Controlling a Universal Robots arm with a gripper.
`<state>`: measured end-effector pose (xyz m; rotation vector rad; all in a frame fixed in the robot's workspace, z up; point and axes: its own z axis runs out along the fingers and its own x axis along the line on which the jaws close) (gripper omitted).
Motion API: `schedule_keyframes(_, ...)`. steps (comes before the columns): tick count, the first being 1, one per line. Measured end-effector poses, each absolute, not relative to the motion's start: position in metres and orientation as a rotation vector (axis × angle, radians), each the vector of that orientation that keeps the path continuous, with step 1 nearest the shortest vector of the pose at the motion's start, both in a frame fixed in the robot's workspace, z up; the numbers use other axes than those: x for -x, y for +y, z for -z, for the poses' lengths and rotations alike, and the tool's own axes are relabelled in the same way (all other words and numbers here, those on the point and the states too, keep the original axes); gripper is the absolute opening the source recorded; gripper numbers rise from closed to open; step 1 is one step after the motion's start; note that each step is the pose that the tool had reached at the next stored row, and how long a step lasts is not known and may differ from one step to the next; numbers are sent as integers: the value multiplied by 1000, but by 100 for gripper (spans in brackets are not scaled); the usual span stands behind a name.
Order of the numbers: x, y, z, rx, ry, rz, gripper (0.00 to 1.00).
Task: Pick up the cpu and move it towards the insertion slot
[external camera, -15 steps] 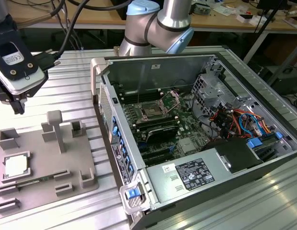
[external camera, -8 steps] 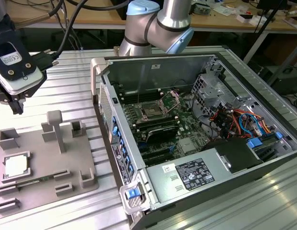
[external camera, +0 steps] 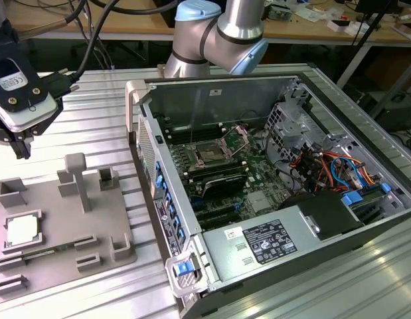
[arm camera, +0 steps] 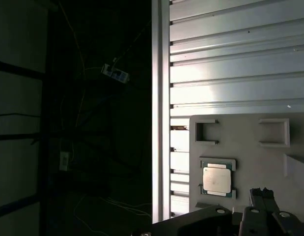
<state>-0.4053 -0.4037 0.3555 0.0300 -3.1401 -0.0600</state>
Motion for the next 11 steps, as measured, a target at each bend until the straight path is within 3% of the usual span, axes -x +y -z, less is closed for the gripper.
schedule_keyframes(11,410,-404,-355,-30,-3140,60,11)
